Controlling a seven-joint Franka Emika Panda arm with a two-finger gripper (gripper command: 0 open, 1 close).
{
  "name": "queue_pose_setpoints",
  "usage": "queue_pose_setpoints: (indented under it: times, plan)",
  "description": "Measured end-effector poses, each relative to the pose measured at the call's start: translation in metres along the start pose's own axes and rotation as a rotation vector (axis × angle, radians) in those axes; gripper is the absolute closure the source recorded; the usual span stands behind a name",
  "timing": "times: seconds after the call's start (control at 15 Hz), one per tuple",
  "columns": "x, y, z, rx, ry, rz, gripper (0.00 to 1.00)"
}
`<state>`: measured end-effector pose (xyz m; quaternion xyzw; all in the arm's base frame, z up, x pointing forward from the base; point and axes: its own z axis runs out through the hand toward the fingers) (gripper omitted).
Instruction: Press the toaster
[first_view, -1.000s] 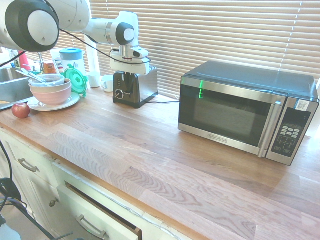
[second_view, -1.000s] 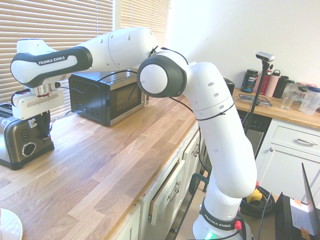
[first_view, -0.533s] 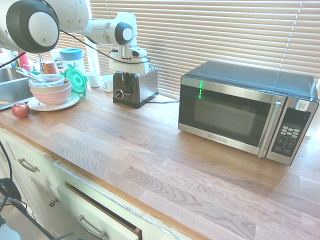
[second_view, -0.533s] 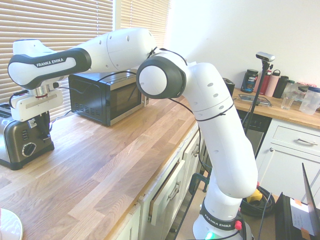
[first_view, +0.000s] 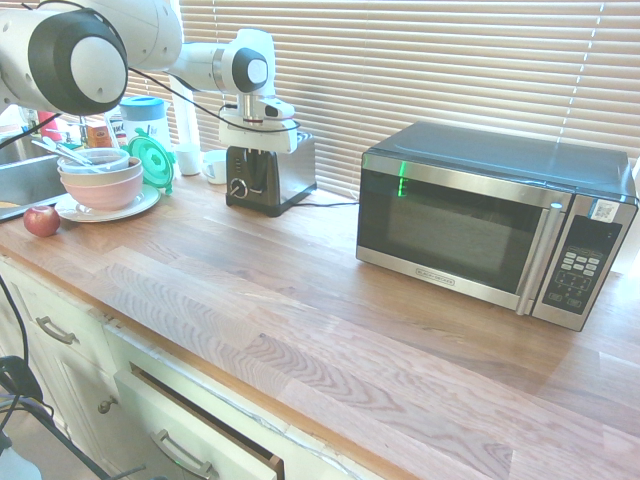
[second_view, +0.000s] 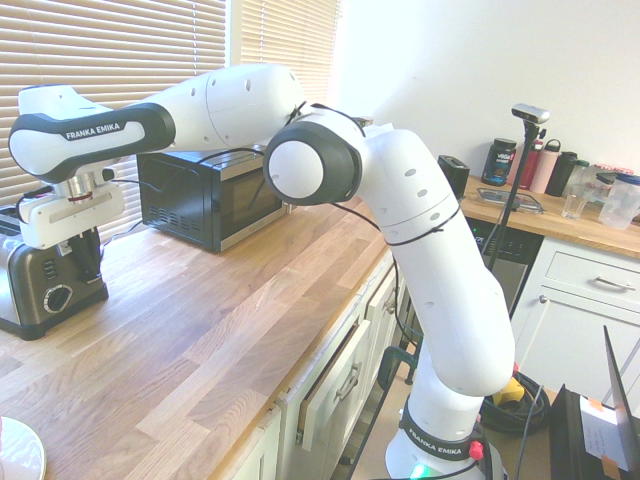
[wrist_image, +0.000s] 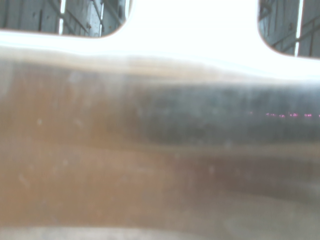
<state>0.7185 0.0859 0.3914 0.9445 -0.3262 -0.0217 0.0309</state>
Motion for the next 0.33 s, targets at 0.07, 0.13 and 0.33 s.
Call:
queue_pose_setpoints:
  times: [0.07, 0.13, 0.33]
  plan:
    - [0.0, 0.0, 0.0, 0.0, 0.0, 0.0, 1.0]
    - [0.0, 0.0, 0.0, 0.0, 0.0, 0.0, 1.0]
    - [0.0, 0.0, 0.0, 0.0, 0.0, 0.0, 0.0]
